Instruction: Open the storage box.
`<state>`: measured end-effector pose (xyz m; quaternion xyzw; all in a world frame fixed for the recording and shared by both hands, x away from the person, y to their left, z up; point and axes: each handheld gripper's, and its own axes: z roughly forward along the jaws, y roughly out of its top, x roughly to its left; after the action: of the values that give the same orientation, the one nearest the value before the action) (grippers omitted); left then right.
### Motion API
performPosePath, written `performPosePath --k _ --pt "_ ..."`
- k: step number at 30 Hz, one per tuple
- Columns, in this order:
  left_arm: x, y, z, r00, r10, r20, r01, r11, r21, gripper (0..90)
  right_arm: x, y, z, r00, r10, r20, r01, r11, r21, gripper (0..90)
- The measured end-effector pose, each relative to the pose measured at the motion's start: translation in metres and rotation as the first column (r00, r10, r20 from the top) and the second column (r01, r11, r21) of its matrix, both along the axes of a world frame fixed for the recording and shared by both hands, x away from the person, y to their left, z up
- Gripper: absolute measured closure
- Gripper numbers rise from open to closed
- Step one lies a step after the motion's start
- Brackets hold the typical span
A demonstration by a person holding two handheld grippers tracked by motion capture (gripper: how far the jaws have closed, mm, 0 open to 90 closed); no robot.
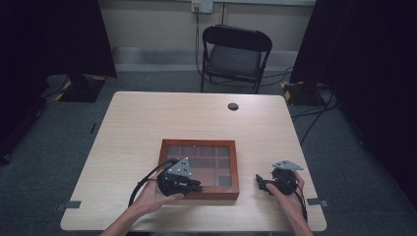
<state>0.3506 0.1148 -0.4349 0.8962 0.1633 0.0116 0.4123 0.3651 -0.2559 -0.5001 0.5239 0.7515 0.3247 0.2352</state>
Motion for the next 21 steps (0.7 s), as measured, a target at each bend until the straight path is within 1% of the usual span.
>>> performPosePath --k 3,4,5,7,8,9,14,16,17,19,21 --pt "0.0007 -0.0002 0.0004 1.0000 -0.005 -0.001 0.005 1.0000 0.005 80.7 0.0000 0.0000 0.0000 1.0000 0.000 0.000 0.000 1.0000 0.000 12.5" --pt "0.0009 0.0002 0.0018 1.0000 -0.005 -0.004 0.005 0.9997 0.024 80.8 0.0000 0.0000 0.0000 1.0000 0.001 0.000 -0.001 1.0000 0.000 12.6" --pt "0.0011 0.0001 0.0016 1.0000 -0.008 -0.006 0.008 0.9998 0.019 80.8 0.0000 0.0000 0.0000 1.0000 0.000 0.000 0.000 1.0000 0.000 12.6" --pt "0.0014 0.0001 0.0020 0.9999 -0.009 -0.010 0.010 0.9996 0.026 80.9 0.0000 0.0000 0.0000 1.0000 0.000 0.000 0.000 1.0000 0.000 12.5" --pt "0.0016 -0.0002 0.0014 0.9999 -0.007 -0.013 0.008 0.9998 0.016 81.0 0.0000 0.0000 -0.0001 1.0000 0.001 0.000 -0.001 1.0000 0.001 12.6" --pt "0.0018 -0.0008 -0.0001 0.9998 -0.005 -0.017 0.005 1.0000 -0.007 81.1 -0.0001 0.0001 -0.0001 1.0000 0.000 0.000 0.000 1.0000 0.001 12.6" --pt "0.0020 -0.0013 -0.0001 0.9997 -0.006 -0.024 0.006 0.9999 -0.009 81.3 -0.0002 0.0002 -0.0001 1.0000 -0.001 0.001 0.001 1.0000 0.002 12.7" --pt "0.0025 -0.0009 0.0007 0.9996 -0.005 -0.029 0.005 0.9998 -0.017 81.3 -0.0002 0.0002 -0.0001 1.0000 -0.001 0.001 0.001 1.0000 0.001 12.7" --pt "0.0029 -0.0002 0.0020 0.9995 -0.008 -0.029 0.007 0.9999 -0.012 81.3 -0.0002 0.0002 -0.0001 1.0000 -0.001 0.001 0.001 1.0000 0.002 12.6" --pt "0.0031 0.0000 0.0028 0.9995 -0.007 -0.030 0.006 0.9997 -0.023 81.4 -0.0002 0.0002 -0.0001 1.0000 -0.001 0.001 0.001 1.0000 0.001 12.7" --pt "0.0035 0.0004 0.0042 0.9995 -0.007 -0.032 0.006 0.9997 -0.025 81.4 -0.0001 0.0002 -0.0001 1.0000 -0.001 0.001 0.001 1.0000 0.001 12.6"
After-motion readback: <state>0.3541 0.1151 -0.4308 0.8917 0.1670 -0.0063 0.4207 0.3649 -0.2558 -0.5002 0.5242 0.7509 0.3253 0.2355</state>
